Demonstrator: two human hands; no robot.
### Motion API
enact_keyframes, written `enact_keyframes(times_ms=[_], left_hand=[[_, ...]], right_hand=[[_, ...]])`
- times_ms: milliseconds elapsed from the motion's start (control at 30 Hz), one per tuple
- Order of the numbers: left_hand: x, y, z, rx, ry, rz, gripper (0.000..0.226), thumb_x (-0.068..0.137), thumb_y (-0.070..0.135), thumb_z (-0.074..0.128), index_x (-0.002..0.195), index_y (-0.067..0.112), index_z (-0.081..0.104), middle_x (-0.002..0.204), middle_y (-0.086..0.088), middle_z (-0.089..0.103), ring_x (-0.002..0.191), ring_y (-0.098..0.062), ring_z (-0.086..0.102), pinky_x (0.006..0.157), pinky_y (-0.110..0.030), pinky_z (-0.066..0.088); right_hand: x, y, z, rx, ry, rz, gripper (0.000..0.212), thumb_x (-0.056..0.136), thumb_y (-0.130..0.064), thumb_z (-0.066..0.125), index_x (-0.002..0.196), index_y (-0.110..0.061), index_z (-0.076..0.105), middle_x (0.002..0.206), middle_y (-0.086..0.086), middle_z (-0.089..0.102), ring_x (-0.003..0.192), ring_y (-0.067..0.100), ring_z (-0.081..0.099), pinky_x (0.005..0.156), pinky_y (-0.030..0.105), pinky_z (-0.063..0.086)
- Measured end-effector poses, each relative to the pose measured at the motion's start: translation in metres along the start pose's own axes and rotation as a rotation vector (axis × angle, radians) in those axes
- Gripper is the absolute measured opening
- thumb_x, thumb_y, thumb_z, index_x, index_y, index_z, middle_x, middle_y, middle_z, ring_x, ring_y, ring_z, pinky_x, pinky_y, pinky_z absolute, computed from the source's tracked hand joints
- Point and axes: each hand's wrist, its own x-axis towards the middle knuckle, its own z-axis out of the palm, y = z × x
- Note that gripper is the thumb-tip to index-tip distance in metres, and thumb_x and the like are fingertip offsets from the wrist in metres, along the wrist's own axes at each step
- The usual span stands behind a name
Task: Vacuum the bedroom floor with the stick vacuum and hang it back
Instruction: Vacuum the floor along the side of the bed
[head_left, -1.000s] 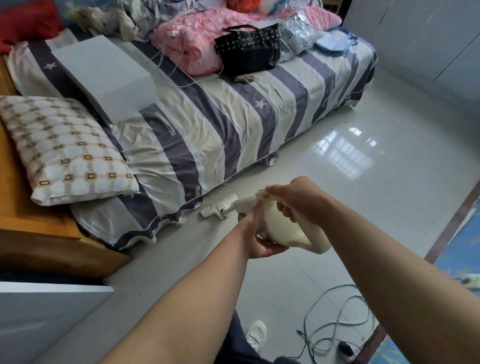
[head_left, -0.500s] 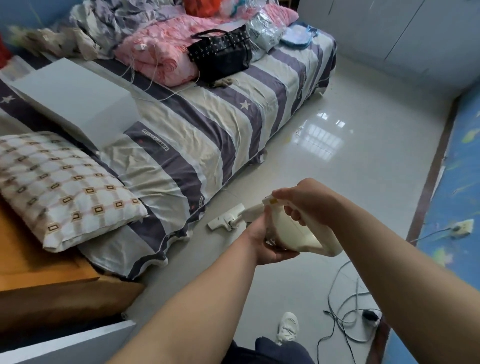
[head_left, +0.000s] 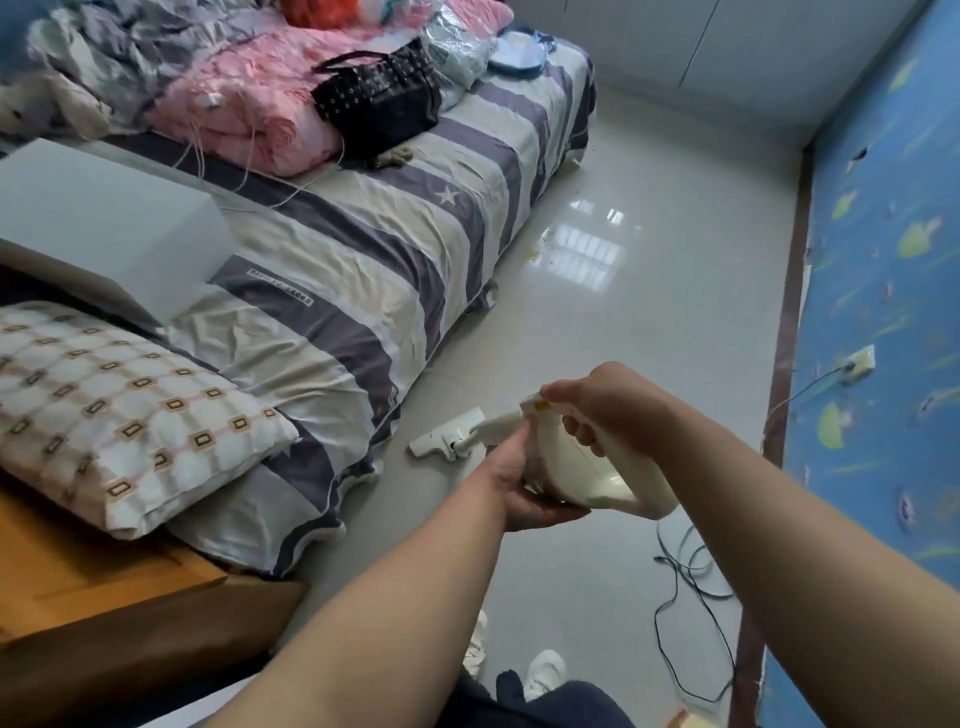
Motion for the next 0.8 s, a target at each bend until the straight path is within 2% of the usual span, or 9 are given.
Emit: enact_keyframes(times_ms=[233, 367, 533, 600, 733, 800], left_hand=[[-0.014, -0.024, -0.013, 0.028, -0.049, -0.003, 0.072, 0.045, 0.052, 0.081, 0.099, 0.007, 0.067, 0.103, -0.017, 0.065, 0.109, -0.034, 0.059, 0.104, -0.05, 0.045], [-0.017, -0.043, -0.019, 0.013, -0.037, -0.002, 0.068, 0.056, 0.059, 0.079, 0.099, 0.008, 0.067, 0.1, -0.016, 0.066, 0.106, -0.034, 0.061, 0.103, -0.05, 0.046], [-0.024, -0.078, -0.027, -0.028, -0.043, -0.002, 0.081, 0.041, 0.052, 0.084, 0.104, 0.005, 0.065, 0.099, -0.017, 0.066, 0.108, -0.036, 0.061, 0.102, -0.053, 0.046], [-0.027, -0.09, -0.03, -0.054, -0.046, -0.003, 0.078, 0.045, 0.052, 0.082, 0.103, 0.003, 0.062, 0.099, -0.018, 0.064, 0.109, -0.037, 0.06, 0.102, -0.054, 0.045], [-0.036, -0.118, -0.035, -0.088, -0.034, -0.005, 0.067, 0.068, 0.058, 0.076, 0.099, 0.001, 0.059, 0.095, -0.018, 0.063, 0.108, -0.038, 0.06, 0.103, -0.056, 0.044], [-0.04, -0.132, -0.038, -0.07, -0.046, -0.012, 0.069, 0.062, 0.057, 0.078, 0.099, 0.001, 0.06, 0.095, -0.018, 0.064, 0.11, -0.038, 0.06, 0.103, -0.055, 0.044]], right_hand=[[-0.018, 0.018, 0.015, -0.013, 0.016, 0.006, 0.041, 0.095, -0.032, 0.064, 0.063, -0.007, 0.058, 0.05, 0.004, 0.045, 0.031, 0.012, 0.037, 0.036, 0.014, 0.03], [-0.03, 0.035, 0.021, 0.007, 0.025, 0.0, 0.039, 0.094, -0.031, 0.065, 0.064, -0.007, 0.059, 0.051, 0.004, 0.046, 0.036, 0.014, 0.039, 0.039, 0.018, 0.033], [-0.047, 0.066, 0.029, 0.066, 0.029, 0.0, 0.035, 0.093, -0.029, 0.066, 0.069, -0.004, 0.061, 0.056, 0.007, 0.05, 0.038, 0.015, 0.041, 0.041, 0.02, 0.033], [-0.054, 0.078, 0.031, 0.079, 0.027, -0.005, 0.033, 0.091, -0.029, 0.067, 0.072, -0.003, 0.062, 0.06, 0.009, 0.052, 0.04, 0.016, 0.042, 0.043, 0.021, 0.034], [-0.075, 0.1, 0.035, 0.087, 0.034, -0.025, 0.031, 0.091, -0.028, 0.067, 0.075, -0.001, 0.063, 0.064, 0.013, 0.053, 0.045, 0.019, 0.043, 0.044, 0.024, 0.034], [-0.087, 0.11, 0.038, 0.09, 0.036, -0.028, 0.031, 0.091, -0.027, 0.067, 0.075, -0.001, 0.063, 0.064, 0.013, 0.052, 0.045, 0.019, 0.043, 0.045, 0.024, 0.034]])
